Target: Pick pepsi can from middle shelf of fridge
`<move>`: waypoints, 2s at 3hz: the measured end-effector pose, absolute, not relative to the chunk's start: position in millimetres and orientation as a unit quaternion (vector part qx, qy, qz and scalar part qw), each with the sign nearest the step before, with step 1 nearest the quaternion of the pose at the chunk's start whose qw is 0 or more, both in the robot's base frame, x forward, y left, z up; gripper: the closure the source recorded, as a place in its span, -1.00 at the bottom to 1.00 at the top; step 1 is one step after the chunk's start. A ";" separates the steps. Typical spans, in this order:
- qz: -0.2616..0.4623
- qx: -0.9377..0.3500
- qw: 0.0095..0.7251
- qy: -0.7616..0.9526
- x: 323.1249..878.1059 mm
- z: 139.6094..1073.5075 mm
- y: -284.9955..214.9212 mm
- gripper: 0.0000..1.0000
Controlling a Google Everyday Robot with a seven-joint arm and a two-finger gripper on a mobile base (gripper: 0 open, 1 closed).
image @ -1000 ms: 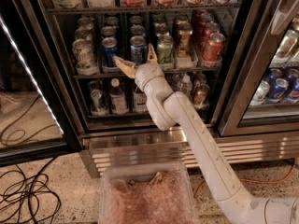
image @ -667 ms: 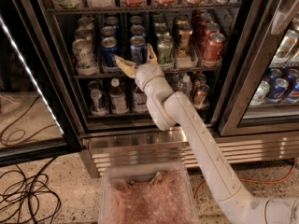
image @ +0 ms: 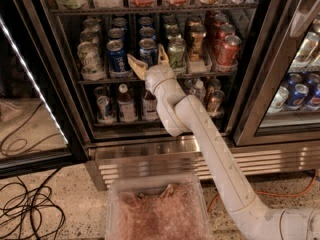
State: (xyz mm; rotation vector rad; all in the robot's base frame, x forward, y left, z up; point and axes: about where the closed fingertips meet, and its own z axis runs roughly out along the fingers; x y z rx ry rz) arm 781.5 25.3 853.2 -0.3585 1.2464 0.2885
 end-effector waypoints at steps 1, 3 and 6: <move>0.117 -0.170 0.786 0.583 796.2 854.6 23.9 -0.42; 0.117 -0.169 0.786 0.583 796.7 854.6 23.4 0.20; 0.117 -0.169 0.786 0.583 796.7 854.6 23.5 1.00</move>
Offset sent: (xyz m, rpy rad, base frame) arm 0.0133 -0.0011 0.0012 -0.0246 0.0018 -0.0212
